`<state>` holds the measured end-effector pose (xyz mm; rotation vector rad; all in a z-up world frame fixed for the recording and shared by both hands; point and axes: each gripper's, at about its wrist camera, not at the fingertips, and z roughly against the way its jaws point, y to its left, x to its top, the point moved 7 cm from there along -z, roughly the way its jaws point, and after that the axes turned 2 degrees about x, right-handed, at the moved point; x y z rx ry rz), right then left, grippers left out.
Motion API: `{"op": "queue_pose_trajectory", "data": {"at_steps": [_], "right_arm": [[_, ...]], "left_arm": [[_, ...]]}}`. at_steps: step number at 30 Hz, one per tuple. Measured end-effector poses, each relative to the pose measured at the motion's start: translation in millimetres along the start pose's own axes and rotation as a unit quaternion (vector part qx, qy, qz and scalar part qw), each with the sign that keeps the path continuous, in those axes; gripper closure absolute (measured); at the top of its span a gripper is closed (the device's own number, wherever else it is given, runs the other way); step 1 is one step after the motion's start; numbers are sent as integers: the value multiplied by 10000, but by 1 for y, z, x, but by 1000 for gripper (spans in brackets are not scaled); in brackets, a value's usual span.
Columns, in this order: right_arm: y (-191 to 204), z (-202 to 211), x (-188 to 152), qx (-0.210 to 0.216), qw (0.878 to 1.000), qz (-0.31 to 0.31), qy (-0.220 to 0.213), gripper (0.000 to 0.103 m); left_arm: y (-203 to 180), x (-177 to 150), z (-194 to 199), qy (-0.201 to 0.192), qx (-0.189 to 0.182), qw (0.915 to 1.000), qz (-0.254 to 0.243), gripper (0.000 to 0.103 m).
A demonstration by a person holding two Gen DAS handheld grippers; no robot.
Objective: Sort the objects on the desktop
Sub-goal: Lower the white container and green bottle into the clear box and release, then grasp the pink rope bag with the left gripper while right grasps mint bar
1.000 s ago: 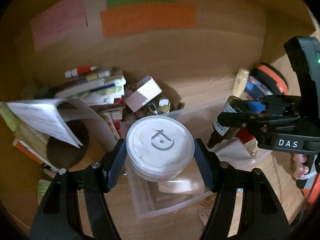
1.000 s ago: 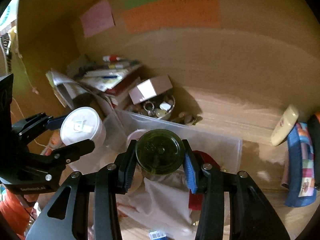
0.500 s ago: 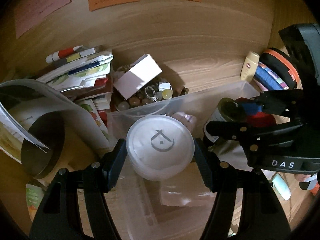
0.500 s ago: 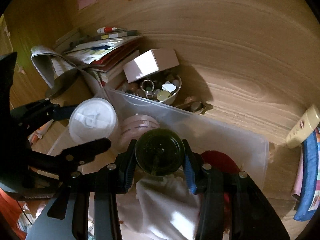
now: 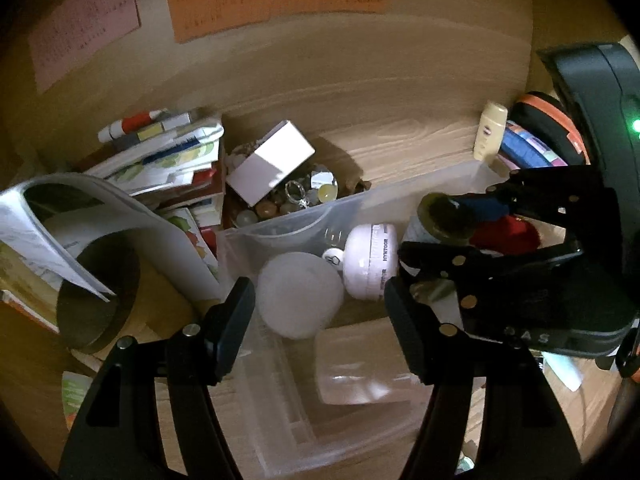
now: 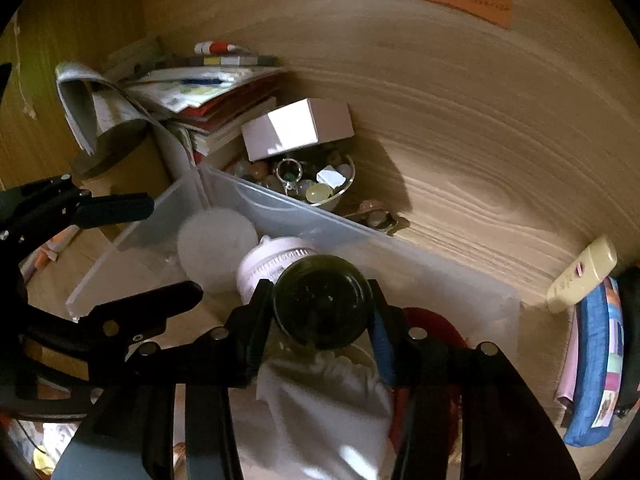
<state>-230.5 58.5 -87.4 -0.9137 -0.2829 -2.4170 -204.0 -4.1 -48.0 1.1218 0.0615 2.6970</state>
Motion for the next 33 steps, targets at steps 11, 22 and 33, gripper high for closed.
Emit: {"op": "queue_pose_trajectory", "data": {"at_steps": [11, 22, 33], "right_arm": [[1, 59, -3, -142, 9985, -77, -514, 29], [11, 114, -40, -217, 9967, -40, -776, 21], [4, 122, -103, -468, 9980, -240, -359, 17]], "left_arm": [[2, -2, 44, -342, 106, 9993, 89, 19], [0, -47, 96, -433, 195, 9989, -40, 9], [-14, -118, 115, -96, 275, 9990, -330, 5]]}}
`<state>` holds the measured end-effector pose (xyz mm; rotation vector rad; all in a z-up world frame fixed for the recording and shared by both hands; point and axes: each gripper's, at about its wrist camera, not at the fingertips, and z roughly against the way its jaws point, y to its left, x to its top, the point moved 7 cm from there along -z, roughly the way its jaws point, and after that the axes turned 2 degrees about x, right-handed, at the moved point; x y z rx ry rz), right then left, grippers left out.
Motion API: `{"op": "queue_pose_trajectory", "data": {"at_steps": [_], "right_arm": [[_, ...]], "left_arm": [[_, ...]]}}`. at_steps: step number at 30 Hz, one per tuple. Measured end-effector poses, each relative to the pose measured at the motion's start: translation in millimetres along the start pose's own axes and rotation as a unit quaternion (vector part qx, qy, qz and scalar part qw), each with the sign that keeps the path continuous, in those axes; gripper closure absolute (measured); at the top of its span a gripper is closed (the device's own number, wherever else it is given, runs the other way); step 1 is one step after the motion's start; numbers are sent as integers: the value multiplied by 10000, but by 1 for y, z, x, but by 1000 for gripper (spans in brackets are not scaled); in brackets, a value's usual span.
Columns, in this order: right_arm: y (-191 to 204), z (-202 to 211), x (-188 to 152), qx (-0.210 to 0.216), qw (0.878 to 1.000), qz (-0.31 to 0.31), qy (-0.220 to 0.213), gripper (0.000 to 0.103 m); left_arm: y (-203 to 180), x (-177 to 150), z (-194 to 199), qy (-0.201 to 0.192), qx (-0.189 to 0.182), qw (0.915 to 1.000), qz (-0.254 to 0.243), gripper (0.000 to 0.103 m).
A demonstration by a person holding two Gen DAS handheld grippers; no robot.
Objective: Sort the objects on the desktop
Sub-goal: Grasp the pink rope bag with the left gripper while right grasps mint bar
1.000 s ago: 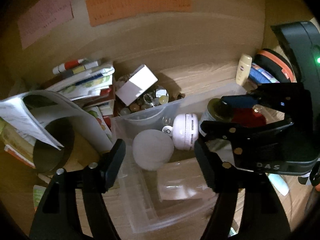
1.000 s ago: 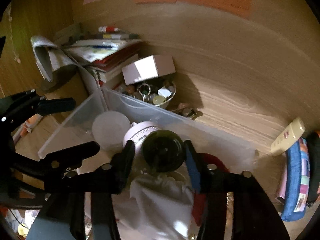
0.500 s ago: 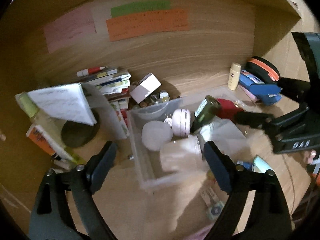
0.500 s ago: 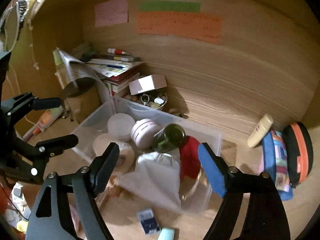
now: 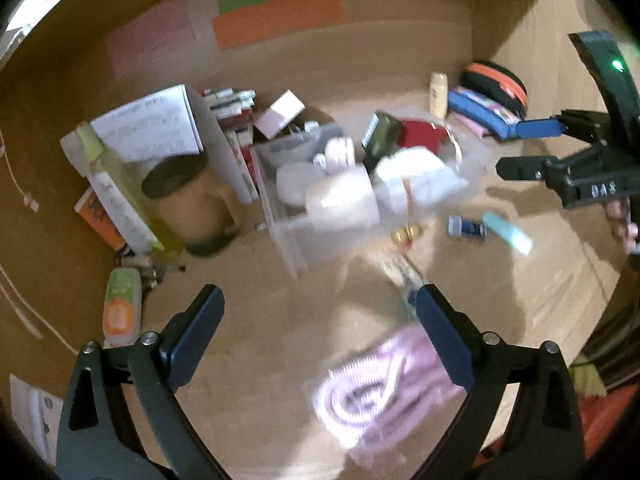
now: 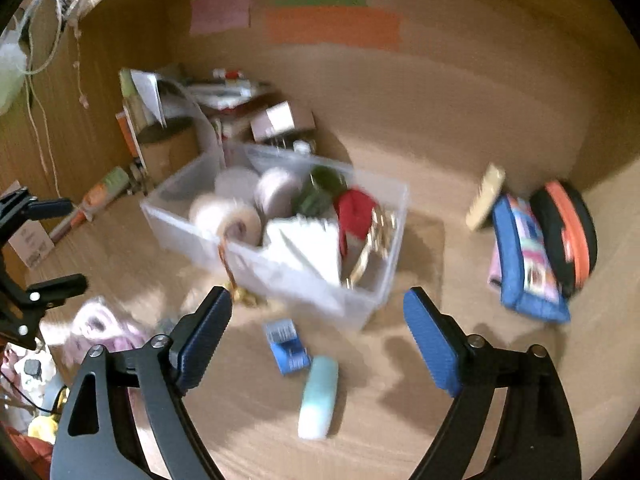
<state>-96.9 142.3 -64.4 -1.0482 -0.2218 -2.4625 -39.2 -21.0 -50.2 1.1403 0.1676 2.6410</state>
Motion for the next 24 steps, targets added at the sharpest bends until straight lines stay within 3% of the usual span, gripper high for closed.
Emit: {"op": "queue_pose_trajectory", "data": {"at_steps": [8, 13, 19, 24], "right_arm": [[-12, -20, -53, -182, 9978, -118, 631, 17], [-17, -24, -68, -121, 9968, -191, 773, 17], [-17, -32, -75, 114, 9952, -276, 930, 20], [-14, -44, -80, 219, 9927, -191, 1170, 45]], "left_arm": [[-25, -41, -3, 186, -463, 9974, -514, 5], [-45, -55, -8, 390, -858, 9917, -875, 5], [-57, -63, -28, 729, -923, 9856, -1212, 5], [-64, -60, -43, 902, -1174, 9809, -1264, 5]]}}
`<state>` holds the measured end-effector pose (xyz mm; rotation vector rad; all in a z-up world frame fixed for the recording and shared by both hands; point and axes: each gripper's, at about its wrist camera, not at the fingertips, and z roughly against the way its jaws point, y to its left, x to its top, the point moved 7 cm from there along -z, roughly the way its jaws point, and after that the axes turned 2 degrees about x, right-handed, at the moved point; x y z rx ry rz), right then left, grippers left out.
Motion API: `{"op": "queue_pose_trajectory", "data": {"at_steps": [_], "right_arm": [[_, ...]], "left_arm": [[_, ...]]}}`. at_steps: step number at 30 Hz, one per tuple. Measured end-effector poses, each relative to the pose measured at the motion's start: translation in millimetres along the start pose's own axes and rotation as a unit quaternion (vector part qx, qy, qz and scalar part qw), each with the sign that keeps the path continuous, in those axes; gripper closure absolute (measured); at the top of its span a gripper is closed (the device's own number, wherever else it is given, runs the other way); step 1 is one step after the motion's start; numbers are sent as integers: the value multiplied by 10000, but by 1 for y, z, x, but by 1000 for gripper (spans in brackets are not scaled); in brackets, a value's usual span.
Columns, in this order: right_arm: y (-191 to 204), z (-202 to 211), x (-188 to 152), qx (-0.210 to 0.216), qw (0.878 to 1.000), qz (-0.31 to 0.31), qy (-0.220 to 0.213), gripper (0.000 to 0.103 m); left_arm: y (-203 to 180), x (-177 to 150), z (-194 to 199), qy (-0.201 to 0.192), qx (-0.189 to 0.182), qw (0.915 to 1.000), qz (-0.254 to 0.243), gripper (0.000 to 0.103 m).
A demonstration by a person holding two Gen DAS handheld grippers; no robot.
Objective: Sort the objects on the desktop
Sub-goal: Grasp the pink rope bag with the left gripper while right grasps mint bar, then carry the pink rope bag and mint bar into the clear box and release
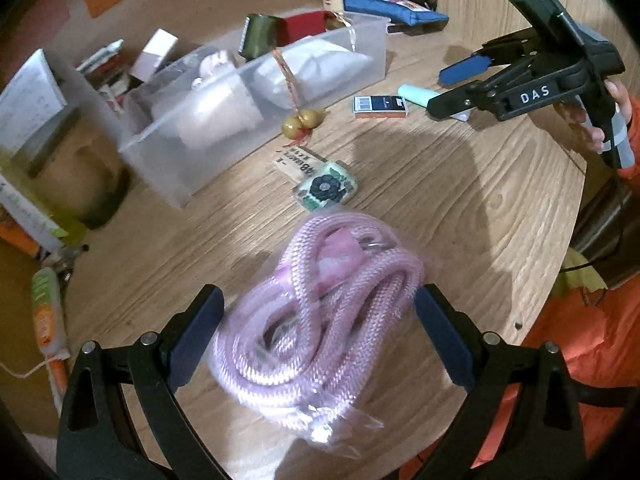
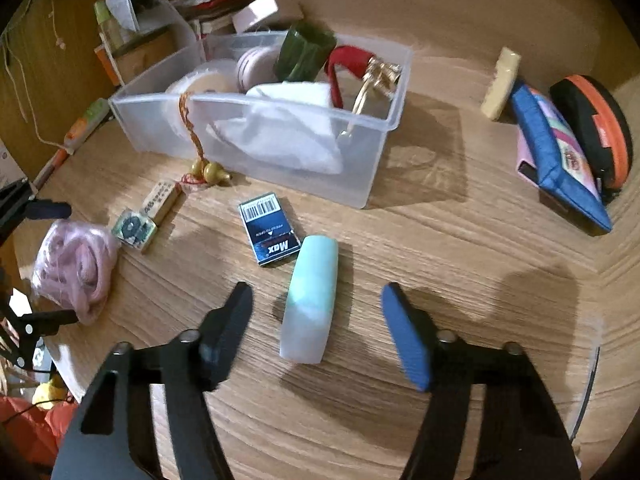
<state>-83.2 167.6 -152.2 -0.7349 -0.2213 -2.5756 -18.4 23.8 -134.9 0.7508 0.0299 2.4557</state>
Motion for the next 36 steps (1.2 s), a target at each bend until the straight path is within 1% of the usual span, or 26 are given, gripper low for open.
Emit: {"op": "queue_pose_trajectory", "data": {"at_steps": [2, 3, 5, 7, 9, 10, 11, 13, 15, 17, 19, 21, 24, 26, 29, 32, 36], "right_arm": [[0, -4, 1, -9, 10000, 52, 66, 49], [1, -6, 1, -7, 9999, 81, 96, 53], [3, -9, 1, -19, 9998, 126, 134, 58], [3, -10, 2, 16, 9999, 137, 97, 62], [4, -10, 3, 33, 9998, 159, 75, 75], [5, -10, 3, 39, 9998, 171, 69, 79], [6, -9, 2, 55, 9998, 172, 72, 80], [6, -9, 0, 62, 9998, 169, 53, 80], [7, -8, -1, 121, 9998, 126, 40, 80], [7, -5, -2, 232, 9997, 53, -5, 80], [7, 0, -2, 266, 9996, 36, -79, 80], [8, 7, -2, 311, 9993, 10, -182, 80], [9, 21, 3, 356, 9987, -25, -363, 80], [9, 31, 9, 409, 9979, -58, -506, 80], [9, 46, 22, 442, 9962, -97, -744, 80], [8, 53, 32, 463, 9944, -120, -939, 80], [8, 68, 49, 523, 9909, -154, -1230, 80]], "left_arm": [[-1, 2, -4, 19, -92, 9999, 36, 5], [-2, 3, -8, 47, -167, 9998, 70, 5], [-1, 4, -11, 37, -339, 9992, 201, 5], [0, 5, -14, 37, -482, 9983, 333, 7], [-1, 4, -14, -3, -625, 9971, 443, 15], [-1, 4, -14, -33, -648, 9967, 480, 18], [1, 5, -13, -64, -588, 9969, 516, 24], [3, 4, -12, -60, -532, 9964, 653, 29], [5, 2, -9, -62, -456, 9958, 786, 38], [8, -1, -5, -33, -466, 9936, 1024, 41], [12, -4, -1, -40, -500, 9912, 1226, 42], [16, -6, 4, -92, -438, 9893, 1386, 43], [23, -6, 17, -258, -341, 9863, 1594, 43], [30, -2, 27, -416, -189, 9847, 1683, 43], [44, 7, 43, -696, 36, 9809, 1814, 43], [57, 16, 52, -902, 156, 9774, 1903, 43], [69, 35, 64, -1226, 282, 9725, 1962, 43]]}}
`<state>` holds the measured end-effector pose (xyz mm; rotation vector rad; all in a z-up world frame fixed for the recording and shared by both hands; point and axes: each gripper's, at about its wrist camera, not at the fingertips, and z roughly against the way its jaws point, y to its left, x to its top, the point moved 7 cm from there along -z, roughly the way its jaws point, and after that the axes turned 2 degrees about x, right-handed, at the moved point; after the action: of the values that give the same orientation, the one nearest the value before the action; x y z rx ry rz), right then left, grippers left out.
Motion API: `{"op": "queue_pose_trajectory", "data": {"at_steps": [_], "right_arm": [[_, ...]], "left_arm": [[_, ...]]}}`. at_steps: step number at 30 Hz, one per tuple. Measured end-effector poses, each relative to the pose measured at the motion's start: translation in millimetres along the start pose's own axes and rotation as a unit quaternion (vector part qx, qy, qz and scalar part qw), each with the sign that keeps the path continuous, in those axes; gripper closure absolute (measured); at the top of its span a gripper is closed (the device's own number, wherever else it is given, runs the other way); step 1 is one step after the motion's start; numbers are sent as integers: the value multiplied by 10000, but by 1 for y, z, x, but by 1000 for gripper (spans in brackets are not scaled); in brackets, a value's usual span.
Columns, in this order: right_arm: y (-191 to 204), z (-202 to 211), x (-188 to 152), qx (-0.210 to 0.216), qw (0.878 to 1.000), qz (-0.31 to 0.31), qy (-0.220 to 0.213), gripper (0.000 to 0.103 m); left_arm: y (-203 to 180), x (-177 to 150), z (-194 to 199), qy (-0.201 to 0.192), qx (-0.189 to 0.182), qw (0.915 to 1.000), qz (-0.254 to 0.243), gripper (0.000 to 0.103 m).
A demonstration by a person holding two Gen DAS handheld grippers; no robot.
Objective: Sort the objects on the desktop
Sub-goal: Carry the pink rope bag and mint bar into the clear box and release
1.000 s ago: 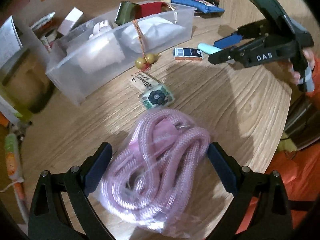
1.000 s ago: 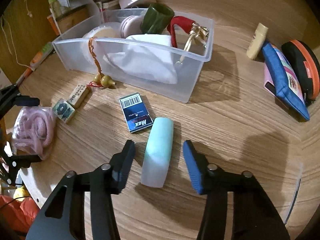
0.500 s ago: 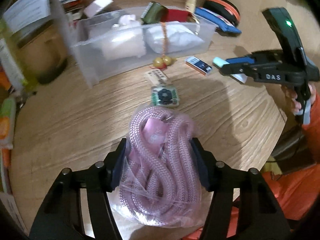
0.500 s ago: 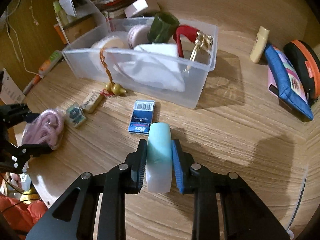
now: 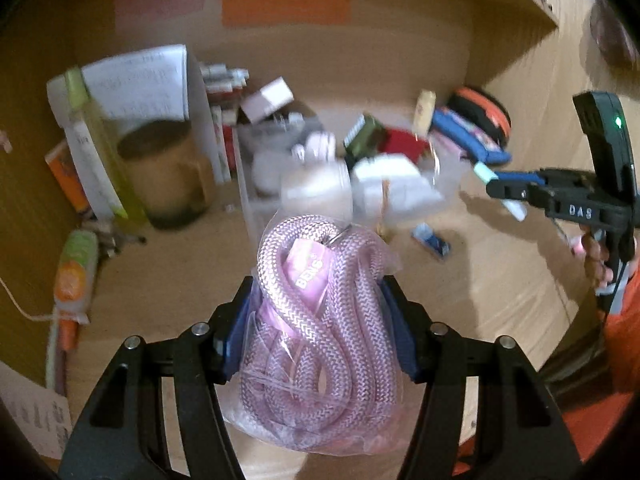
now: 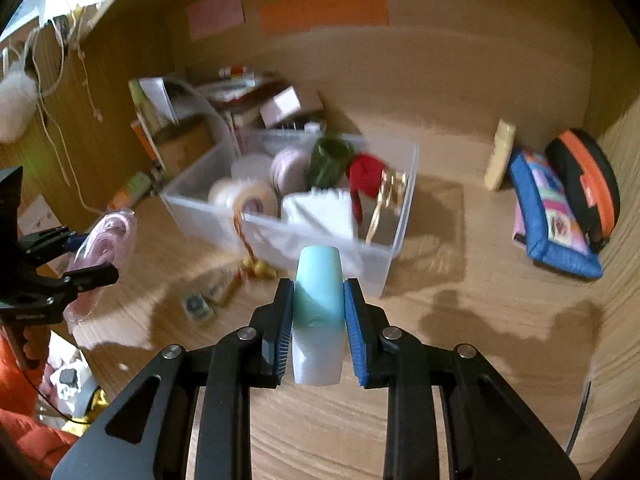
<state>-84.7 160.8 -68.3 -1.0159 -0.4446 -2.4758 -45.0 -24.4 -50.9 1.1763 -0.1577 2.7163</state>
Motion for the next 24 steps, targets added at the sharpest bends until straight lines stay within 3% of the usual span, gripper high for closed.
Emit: {"op": "queue_pose_trajectory", "data": {"at_steps": [11, 24], "right_arm": [[13, 1, 51, 226, 9985, 37, -499, 80], [33, -45, 83, 536, 9978, 27, -380, 80]], "left_arm": [[15, 65, -4, -530, 61, 9979, 365, 43], [16, 107, -41, -600, 27, 9966, 556, 43]]}}
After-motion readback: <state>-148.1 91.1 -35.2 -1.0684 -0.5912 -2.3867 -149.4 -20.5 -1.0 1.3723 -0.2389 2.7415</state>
